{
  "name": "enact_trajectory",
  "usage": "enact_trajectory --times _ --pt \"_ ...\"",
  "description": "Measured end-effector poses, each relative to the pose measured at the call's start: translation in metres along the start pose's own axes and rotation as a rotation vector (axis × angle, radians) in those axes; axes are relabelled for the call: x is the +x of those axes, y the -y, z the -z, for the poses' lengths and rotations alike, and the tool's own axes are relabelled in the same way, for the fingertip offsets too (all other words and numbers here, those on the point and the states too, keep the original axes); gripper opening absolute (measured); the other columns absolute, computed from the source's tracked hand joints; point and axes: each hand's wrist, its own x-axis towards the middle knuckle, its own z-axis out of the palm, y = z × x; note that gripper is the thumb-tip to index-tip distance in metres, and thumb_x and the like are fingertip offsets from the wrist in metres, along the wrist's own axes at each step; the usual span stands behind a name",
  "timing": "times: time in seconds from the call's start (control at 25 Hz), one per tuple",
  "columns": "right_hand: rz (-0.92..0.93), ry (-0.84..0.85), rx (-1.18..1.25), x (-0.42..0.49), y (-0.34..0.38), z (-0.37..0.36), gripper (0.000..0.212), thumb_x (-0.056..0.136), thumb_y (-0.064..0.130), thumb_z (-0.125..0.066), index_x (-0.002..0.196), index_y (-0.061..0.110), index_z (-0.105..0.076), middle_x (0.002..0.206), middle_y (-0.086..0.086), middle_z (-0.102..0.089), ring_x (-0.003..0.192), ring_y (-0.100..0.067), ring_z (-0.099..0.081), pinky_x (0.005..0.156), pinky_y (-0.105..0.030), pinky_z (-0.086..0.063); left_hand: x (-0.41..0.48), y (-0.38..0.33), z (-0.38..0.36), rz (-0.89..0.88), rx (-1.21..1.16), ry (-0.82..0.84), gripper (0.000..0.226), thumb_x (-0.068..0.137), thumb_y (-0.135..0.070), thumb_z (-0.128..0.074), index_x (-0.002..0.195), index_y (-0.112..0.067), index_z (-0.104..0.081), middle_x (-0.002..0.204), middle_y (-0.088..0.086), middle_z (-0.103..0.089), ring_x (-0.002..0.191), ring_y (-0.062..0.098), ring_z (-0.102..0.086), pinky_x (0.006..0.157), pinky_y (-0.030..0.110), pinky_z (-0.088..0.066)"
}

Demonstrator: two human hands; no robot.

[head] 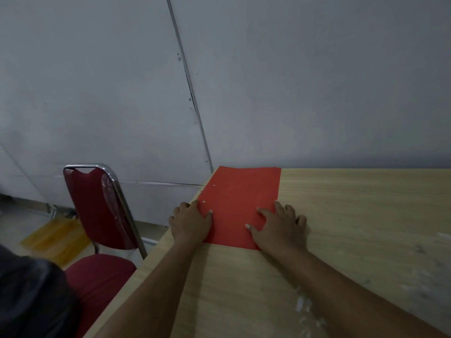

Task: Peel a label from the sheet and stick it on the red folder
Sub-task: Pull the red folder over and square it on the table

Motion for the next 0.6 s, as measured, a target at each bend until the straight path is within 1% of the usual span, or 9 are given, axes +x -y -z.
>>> enact_trajectory --times 0.08,0.16,0.2,0.28,0.36,0.48,0.6 --pt "0.027 0.020 -0.004 0.001 -0.001 0.002 0.067 0.084 0.068 -0.045 0.143 0.036 -0.043 0.164 0.000 -0.021 0.150 -0.028 -0.012 0.116 -0.050 -0.013 -0.002 0.001 -0.001 -0.029 0.022 0.013 0.061 0.091 -0.058 -0.046 0.141 -0.021 -0.047 0.132 0.011 -0.053 0.122 0.031 -0.048 0.101 0.048 -0.037" --pt "0.041 0.023 -0.003 0.001 -0.003 0.004 0.064 0.084 0.064 -0.045 0.139 0.031 -0.046 0.162 -0.001 -0.026 0.149 -0.027 -0.017 0.115 -0.049 -0.017 -0.005 0.000 -0.001 -0.053 0.054 0.024 0.063 0.092 -0.059 -0.043 0.143 -0.023 -0.044 0.134 0.011 -0.052 0.124 0.031 -0.046 0.101 0.048 -0.038" --pt "0.045 0.009 -0.002 0.000 -0.004 0.005 0.062 0.083 0.064 -0.045 0.135 0.029 -0.048 0.158 -0.001 -0.032 0.147 -0.026 -0.022 0.114 -0.048 -0.020 -0.007 -0.002 0.000 -0.055 0.058 0.030 0.064 0.091 -0.060 -0.042 0.144 -0.024 -0.043 0.135 0.011 -0.051 0.124 0.031 -0.045 0.100 0.047 -0.038" --pt "0.051 -0.053 -0.011 -0.004 -0.011 0.007 0.060 0.081 0.068 -0.045 0.124 0.028 -0.052 0.145 -0.001 -0.045 0.138 -0.024 -0.036 0.107 -0.045 -0.028 -0.014 -0.010 0.000 -0.050 0.043 0.039 0.065 0.090 -0.061 -0.042 0.145 -0.026 -0.042 0.137 0.011 -0.050 0.126 0.032 -0.044 0.100 0.048 -0.038" --pt "0.034 -0.099 -0.035 -0.008 -0.019 0.012 0.062 0.080 0.072 -0.047 0.121 0.027 -0.053 0.134 -0.001 -0.050 0.127 -0.024 -0.044 0.101 -0.042 -0.033 -0.022 -0.021 0.002 -0.031 0.017 0.059 0.065 0.089 -0.062 -0.042 0.145 -0.028 -0.041 0.137 0.010 -0.048 0.127 0.033 -0.042 0.100 0.051 -0.037" --pt "0.015 -0.146 -0.078 -0.018 -0.040 0.026 0.062 0.082 0.070 -0.049 0.126 0.027 -0.052 0.131 -0.002 -0.051 0.122 -0.025 -0.047 0.099 -0.042 -0.036 -0.038 -0.043 0.002 -0.044 0.010 0.094 0.065 0.090 -0.063 -0.040 0.146 -0.031 -0.036 0.135 0.011 -0.044 0.125 0.033 -0.041 0.098 0.050 -0.039" --pt "0.020 -0.120 -0.076 -0.033 -0.067 0.038 0.059 0.087 0.063 -0.048 0.139 0.036 -0.047 0.141 -0.001 -0.046 0.130 -0.024 -0.041 0.104 -0.042 -0.033 -0.062 -0.065 0.001 -0.094 0.014 0.126 0.066 0.092 -0.062 -0.036 0.150 -0.031 -0.030 0.134 0.013 -0.040 0.124 0.031 -0.040 0.096 0.048 -0.042"
